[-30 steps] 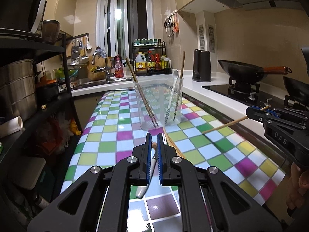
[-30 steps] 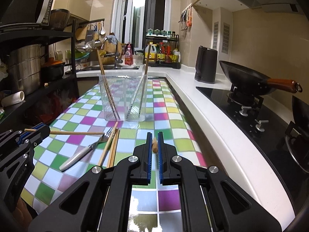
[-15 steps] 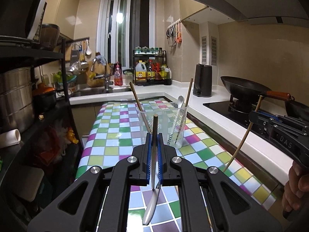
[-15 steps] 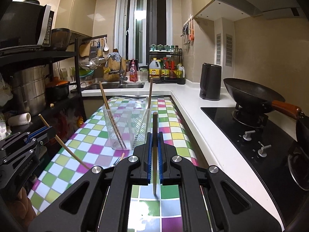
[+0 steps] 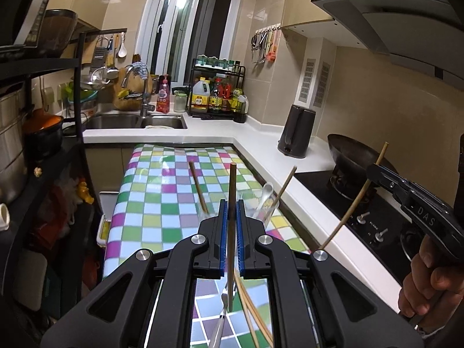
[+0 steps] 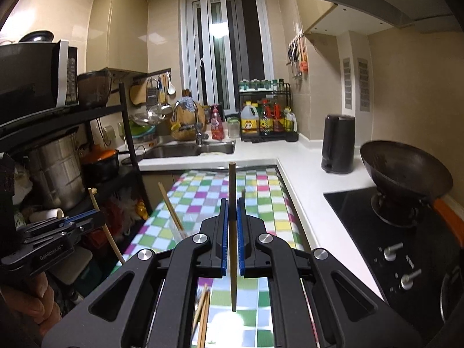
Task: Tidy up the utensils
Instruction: 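Carry the chopstick in the left tool while the right tool carries its chopstick to the container, then open the left tool over the container while the right tool releases its chopstick inside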
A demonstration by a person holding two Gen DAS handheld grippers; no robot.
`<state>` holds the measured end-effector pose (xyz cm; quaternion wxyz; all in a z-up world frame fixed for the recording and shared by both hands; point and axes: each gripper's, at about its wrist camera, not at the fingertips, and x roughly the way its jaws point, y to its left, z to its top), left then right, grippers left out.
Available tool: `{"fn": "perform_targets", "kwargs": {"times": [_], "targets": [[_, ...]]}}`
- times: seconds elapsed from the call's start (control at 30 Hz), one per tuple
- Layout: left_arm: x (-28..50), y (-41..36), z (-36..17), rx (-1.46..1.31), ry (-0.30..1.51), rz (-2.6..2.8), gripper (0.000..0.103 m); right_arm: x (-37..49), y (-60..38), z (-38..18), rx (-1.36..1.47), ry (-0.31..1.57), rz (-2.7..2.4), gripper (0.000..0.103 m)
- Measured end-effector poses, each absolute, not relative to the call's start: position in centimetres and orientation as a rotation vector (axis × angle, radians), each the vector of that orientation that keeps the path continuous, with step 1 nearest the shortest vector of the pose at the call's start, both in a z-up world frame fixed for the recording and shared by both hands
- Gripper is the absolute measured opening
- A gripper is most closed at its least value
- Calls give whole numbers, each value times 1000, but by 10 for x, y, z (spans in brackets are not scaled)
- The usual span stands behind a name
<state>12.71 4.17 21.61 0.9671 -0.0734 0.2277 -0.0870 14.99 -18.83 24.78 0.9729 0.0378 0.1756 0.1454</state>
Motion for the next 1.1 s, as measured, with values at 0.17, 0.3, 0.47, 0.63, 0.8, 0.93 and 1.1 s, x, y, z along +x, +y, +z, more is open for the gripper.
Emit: {"fn": "perform_targets", "kwargs": {"times": [0.17, 0.3, 0.47, 0.63, 0.8, 0.93, 1.1], "targets": [[159, 49, 255, -174, 422, -201, 6, 180, -180, 285, 87, 287, 301, 6], [178, 49, 287, -182, 338, -199, 6, 203, -171, 307, 101, 223, 308, 6], [216, 43, 291, -172, 308, -185, 6, 238, -150, 295, 85, 234, 317, 6], [264, 36, 250, -130, 424, -184, 6, 270, -132, 246, 38, 333, 331, 6], [291, 28, 202, -105, 564, -221, 6, 285, -127, 209, 24, 430, 356, 6], [301, 24, 177, -92, 640, -239, 6, 290, -125, 195, 21, 480, 368, 6], [297, 31, 177, -128, 650, -241, 20, 286, -130, 193, 19, 512, 349, 15]]}}
